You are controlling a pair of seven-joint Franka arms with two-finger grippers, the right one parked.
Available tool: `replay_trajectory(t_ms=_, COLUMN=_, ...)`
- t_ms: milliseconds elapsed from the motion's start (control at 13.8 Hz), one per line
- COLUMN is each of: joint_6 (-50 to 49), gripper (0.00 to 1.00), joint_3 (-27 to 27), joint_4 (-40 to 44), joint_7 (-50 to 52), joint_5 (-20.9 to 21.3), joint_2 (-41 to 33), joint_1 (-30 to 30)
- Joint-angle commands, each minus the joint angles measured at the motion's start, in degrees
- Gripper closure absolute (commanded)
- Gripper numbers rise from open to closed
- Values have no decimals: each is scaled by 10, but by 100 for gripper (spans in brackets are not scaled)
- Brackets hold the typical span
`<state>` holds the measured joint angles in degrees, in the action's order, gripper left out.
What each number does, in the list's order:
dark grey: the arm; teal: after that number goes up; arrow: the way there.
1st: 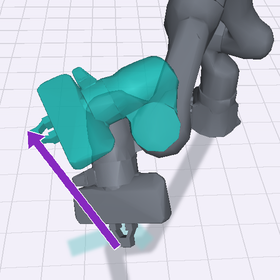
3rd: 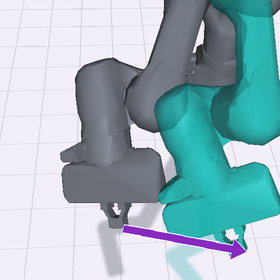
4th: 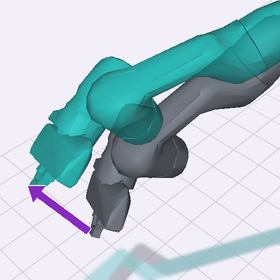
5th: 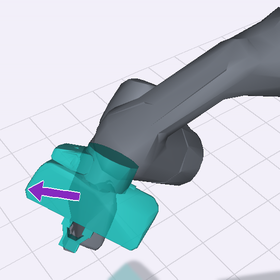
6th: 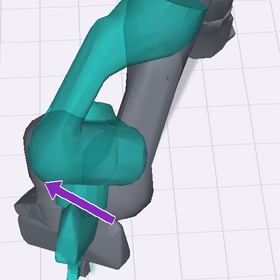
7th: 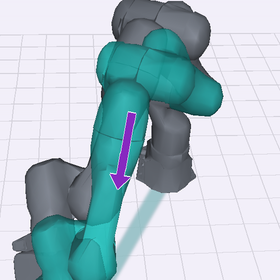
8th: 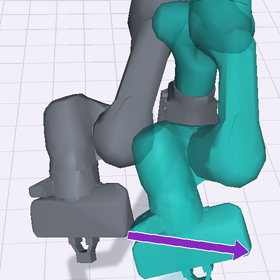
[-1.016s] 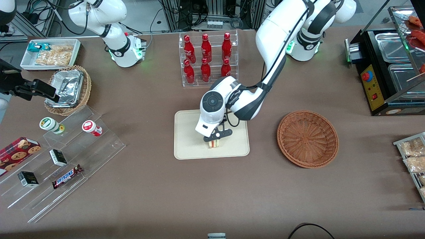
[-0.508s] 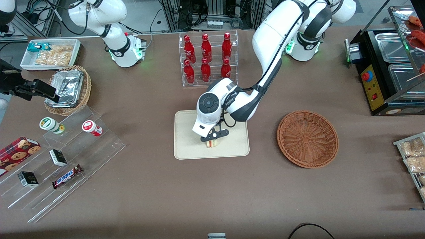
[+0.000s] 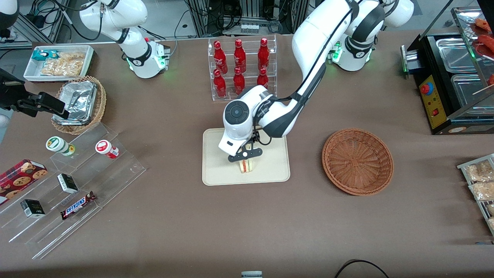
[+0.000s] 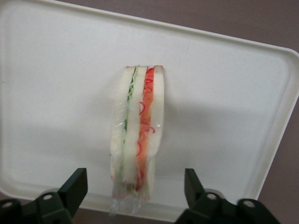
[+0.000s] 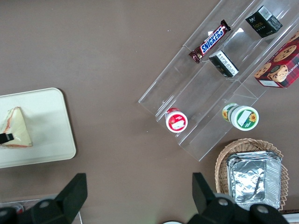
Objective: Place sandwich from basket to tray
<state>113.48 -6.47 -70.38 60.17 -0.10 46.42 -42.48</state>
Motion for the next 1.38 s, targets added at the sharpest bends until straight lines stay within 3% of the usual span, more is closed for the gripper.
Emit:
replay_trajectory(t_ms=0, joint_6=-55, gripper=0, joint_3=7, joint_4=-4, joint_7=5, joint_5=12, joint_2=-51, joint_1=0)
replay_trajectory(t_ms=435, joint_6=-214, gripper=0, joint_3=53, joint_4=-11, joint_7=0, joint_5=12, joint_2=-141, joint_1=30)
replay_trajectory(t_ms=798, joint_6=-228, gripper=0, joint_3=54, joint_4=-115, joint_7=-129, joint_5=16, joint_2=-231, joint_1=100)
replay_trajectory(t_ms=1306, joint_6=-255, gripper=0, joint_3=52, joint_4=-196, joint_7=-290, joint_5=17, joint_2=-336, joint_1=213)
